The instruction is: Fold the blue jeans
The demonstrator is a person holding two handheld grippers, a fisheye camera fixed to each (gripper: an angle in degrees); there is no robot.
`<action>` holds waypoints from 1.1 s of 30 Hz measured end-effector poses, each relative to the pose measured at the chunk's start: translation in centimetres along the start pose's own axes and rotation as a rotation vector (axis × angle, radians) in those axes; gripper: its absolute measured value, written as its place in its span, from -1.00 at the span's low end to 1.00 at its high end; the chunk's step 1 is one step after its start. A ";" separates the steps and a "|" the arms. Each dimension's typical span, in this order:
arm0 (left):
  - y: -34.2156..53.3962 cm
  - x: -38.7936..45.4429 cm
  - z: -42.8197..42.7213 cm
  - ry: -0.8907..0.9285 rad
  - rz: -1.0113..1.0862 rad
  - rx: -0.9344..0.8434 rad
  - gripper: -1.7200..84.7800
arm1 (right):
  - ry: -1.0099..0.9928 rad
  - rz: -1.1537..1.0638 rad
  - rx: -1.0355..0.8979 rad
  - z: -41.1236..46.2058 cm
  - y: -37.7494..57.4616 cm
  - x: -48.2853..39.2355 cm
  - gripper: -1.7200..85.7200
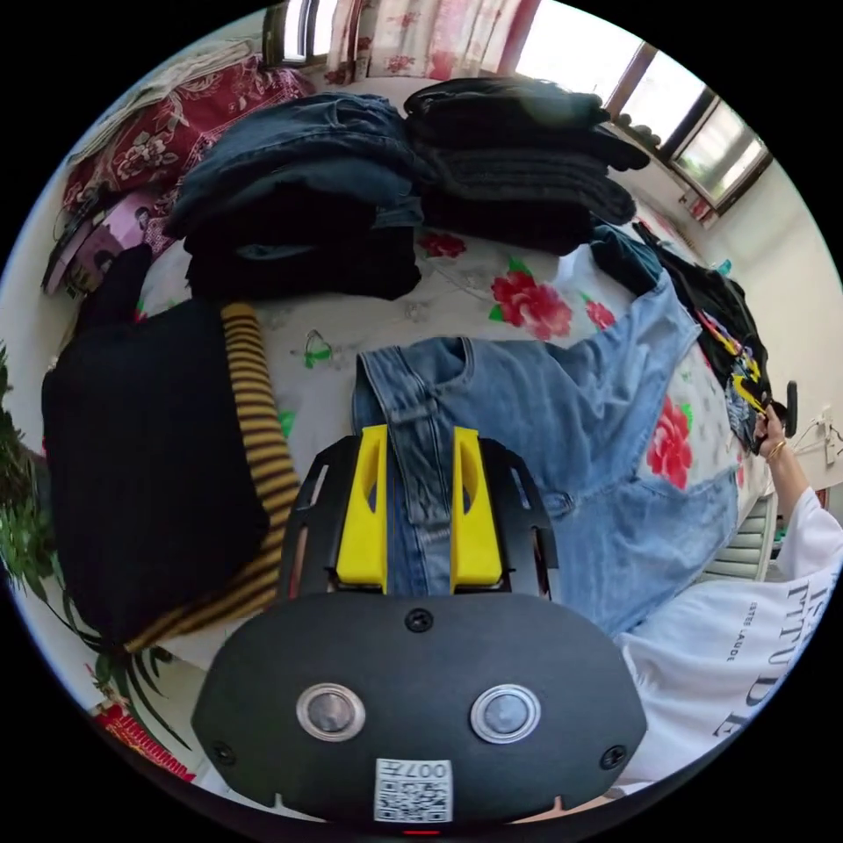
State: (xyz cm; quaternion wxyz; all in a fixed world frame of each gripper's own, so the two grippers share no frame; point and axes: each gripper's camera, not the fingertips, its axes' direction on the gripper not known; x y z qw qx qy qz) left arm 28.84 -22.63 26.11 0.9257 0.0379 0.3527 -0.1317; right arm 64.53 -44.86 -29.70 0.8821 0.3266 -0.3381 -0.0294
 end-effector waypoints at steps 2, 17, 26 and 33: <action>-2.5 -1.0 1.4 0.018 -0.020 -0.011 -0.68 | 0.045 0.019 0.006 2.0 -2.9 -0.2 -0.80; -4.4 -1.5 6.1 -0.054 -0.102 -0.018 -0.88 | 0.269 0.059 -0.025 17.1 -13.5 -1.4 -0.96; -1.7 -2.1 5.8 -0.033 -0.196 0.002 -0.83 | 0.432 0.136 -0.071 12.8 -1.7 3.3 -0.92; -2.9 -1.4 -0.4 -0.100 -0.052 0.069 -0.74 | 0.427 -0.171 0.067 9.3 -2.3 -4.2 -0.84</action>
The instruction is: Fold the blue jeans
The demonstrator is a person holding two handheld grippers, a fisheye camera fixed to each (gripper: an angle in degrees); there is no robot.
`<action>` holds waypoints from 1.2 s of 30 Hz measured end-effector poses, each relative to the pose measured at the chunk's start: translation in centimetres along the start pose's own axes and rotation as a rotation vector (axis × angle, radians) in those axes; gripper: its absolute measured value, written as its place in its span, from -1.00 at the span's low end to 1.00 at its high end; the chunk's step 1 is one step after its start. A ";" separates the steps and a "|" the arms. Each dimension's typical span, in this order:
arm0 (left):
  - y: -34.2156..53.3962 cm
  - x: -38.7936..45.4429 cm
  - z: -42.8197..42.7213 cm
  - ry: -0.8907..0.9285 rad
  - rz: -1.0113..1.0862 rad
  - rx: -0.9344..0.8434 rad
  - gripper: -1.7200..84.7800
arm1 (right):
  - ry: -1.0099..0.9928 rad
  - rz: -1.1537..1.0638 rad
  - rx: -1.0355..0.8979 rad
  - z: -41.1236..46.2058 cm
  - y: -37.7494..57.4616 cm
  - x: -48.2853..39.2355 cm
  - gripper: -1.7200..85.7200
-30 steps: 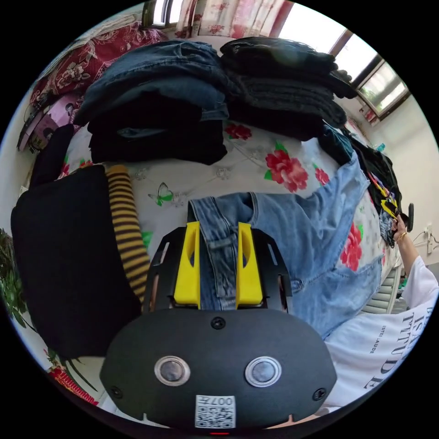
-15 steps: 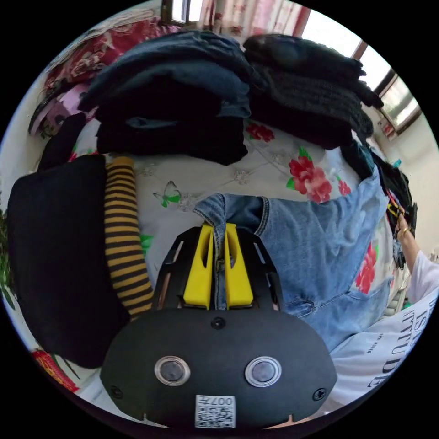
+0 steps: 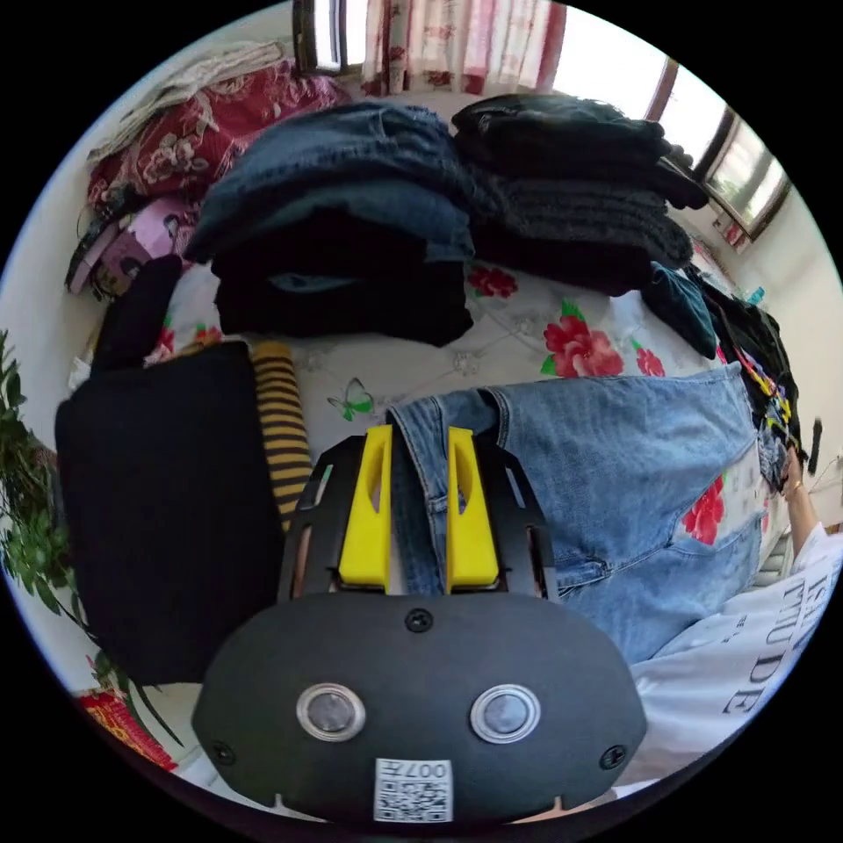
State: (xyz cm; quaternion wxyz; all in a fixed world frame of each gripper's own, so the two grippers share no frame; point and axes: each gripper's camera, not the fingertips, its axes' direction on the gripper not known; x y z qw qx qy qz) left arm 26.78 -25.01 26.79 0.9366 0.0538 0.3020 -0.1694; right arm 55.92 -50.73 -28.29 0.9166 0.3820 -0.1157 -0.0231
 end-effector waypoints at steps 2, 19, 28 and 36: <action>-0.3 0.0 -1.2 -0.006 0.054 0.030 -0.72 | -0.056 -0.113 -0.009 0.3 -2.1 -2.8 -0.82; -5.6 4.2 8.6 0.070 0.320 -0.187 -0.93 | -0.179 -0.190 -0.346 10.3 -13.4 -12.1 -0.90; -0.5 4.1 -6.2 0.106 0.286 0.160 -0.97 | -0.457 -0.054 0.252 -11.6 -5.7 -4.0 -0.96; 16.2 5.8 -17.7 0.102 0.376 0.300 -0.97 | -0.336 -0.109 0.367 -29.6 13.6 2.7 -0.95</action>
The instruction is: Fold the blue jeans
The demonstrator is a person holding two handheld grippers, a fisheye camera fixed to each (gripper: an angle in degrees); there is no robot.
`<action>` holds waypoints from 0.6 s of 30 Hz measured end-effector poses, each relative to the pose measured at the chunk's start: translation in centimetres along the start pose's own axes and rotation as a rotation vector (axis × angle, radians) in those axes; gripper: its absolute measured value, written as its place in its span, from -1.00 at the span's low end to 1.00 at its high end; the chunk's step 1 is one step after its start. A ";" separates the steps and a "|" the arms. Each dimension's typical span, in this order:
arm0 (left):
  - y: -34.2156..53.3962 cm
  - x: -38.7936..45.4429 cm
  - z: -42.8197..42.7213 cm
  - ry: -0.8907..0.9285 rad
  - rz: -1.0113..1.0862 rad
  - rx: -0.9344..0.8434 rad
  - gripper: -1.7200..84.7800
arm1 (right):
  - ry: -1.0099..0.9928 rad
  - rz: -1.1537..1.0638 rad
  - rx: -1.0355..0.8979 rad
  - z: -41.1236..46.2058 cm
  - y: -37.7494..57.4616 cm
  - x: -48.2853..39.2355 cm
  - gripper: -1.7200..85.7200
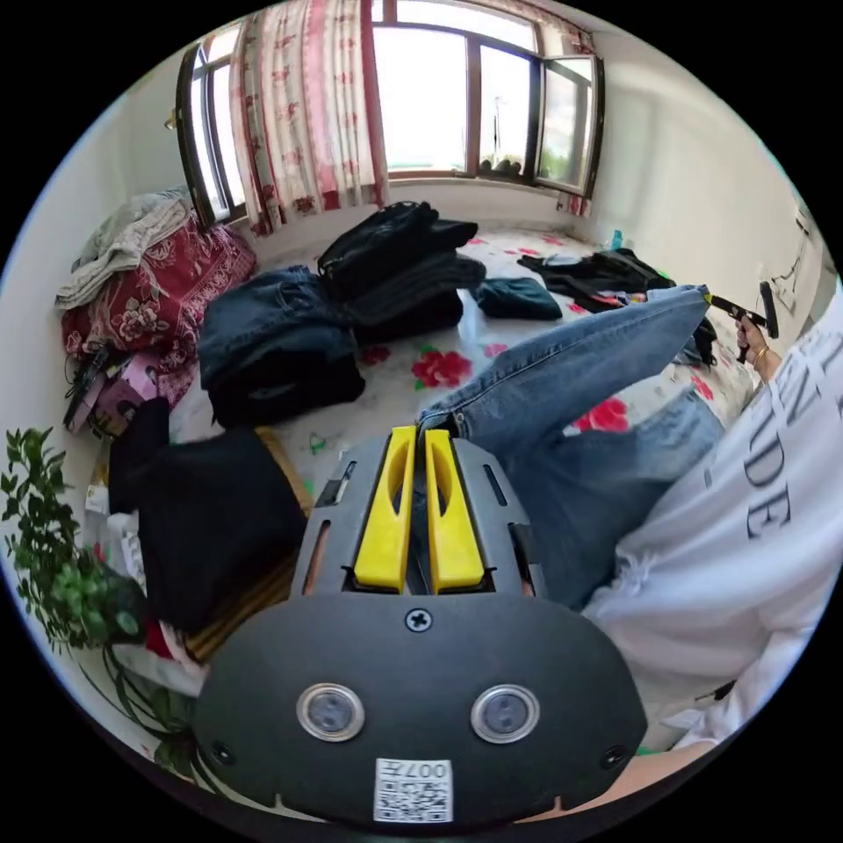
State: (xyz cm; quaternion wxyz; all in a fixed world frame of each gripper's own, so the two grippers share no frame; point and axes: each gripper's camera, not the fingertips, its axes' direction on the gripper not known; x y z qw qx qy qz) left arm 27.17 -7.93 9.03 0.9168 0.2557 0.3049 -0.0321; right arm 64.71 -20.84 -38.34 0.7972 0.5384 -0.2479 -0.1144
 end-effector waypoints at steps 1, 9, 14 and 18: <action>1.1 0.7 -0.4 0.001 -0.001 -0.018 -0.97 | 0.016 0.011 -0.019 -1.0 1.6 -0.1 -0.95; 18.3 5.3 7.3 0.126 -0.319 -0.403 -0.95 | 0.076 0.517 -0.482 -2.3 23.9 3.3 -0.90; 17.6 5.0 5.9 0.138 -0.320 -0.339 -0.96 | 0.166 0.326 -0.343 -6.1 19.7 1.7 -0.85; 16.6 6.3 6.6 0.090 -0.254 -0.380 -0.97 | 0.156 0.181 -0.327 -5.0 16.3 0.1 -0.82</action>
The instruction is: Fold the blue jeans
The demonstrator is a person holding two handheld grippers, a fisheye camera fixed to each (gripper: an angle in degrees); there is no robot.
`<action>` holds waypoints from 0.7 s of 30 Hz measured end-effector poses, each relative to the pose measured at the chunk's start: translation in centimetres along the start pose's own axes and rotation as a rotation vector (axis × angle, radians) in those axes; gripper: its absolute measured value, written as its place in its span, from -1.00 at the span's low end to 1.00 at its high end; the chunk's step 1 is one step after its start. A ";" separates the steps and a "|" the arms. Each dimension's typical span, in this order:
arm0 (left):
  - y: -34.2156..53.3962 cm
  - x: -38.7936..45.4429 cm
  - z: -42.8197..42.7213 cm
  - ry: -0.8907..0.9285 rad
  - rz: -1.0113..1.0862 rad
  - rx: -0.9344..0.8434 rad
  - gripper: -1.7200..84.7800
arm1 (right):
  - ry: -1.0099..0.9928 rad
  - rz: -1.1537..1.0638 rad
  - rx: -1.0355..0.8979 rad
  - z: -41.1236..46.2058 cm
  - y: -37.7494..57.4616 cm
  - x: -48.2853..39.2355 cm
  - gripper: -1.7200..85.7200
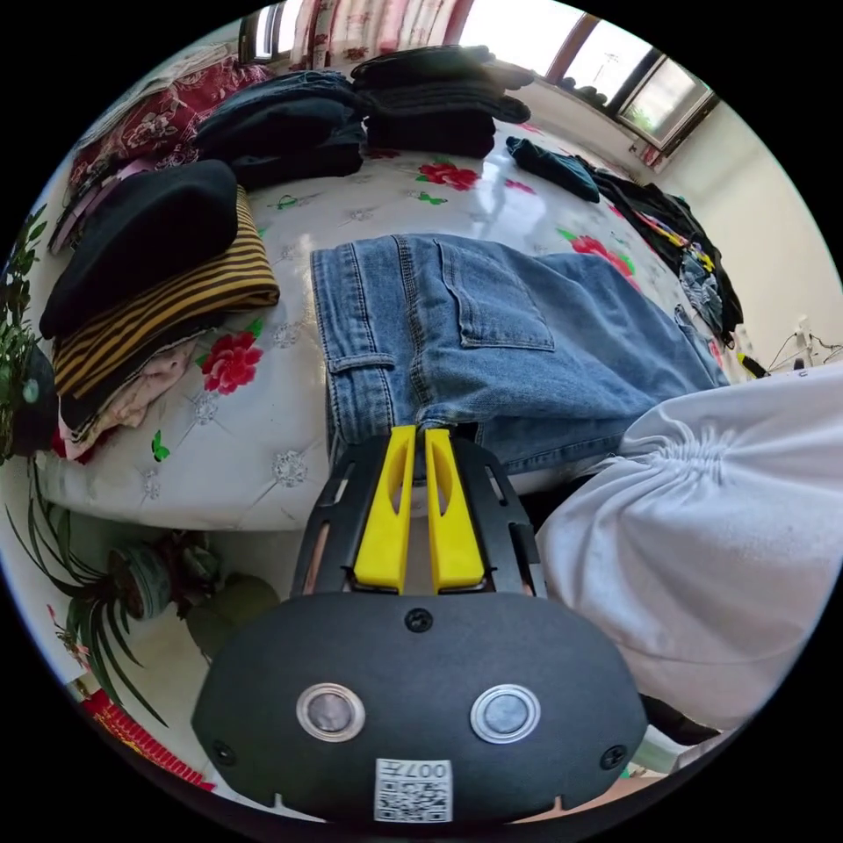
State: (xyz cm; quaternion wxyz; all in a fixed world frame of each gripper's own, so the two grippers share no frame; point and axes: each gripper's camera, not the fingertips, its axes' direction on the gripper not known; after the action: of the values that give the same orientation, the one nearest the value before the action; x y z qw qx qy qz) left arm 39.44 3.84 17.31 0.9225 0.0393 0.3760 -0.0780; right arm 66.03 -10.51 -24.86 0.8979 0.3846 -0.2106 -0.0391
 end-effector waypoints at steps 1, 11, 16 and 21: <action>-0.1 0.2 0.1 -0.006 0.002 -0.004 -0.97 | 0.015 -0.009 -0.009 0.5 -0.4 -0.2 -0.82; -0.1 2.8 -1.1 -0.081 0.031 0.014 -0.97 | -0.122 0.161 0.095 -4.3 -3.4 8.5 -0.96; 0.2 4.2 -0.1 -0.113 0.029 -0.016 -0.98 | -0.195 0.391 0.354 -12.8 3.3 17.3 -0.96; 0.2 5.2 1.6 -0.121 0.029 -0.040 -0.97 | -0.248 0.808 0.067 -4.4 11.1 25.3 -0.94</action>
State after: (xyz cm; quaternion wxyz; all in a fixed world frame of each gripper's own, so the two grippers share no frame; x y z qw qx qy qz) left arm 44.24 3.20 14.89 0.9452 0.0215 0.3204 -0.0593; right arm 89.80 -5.62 -10.95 0.7960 0.2923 -0.4519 0.2770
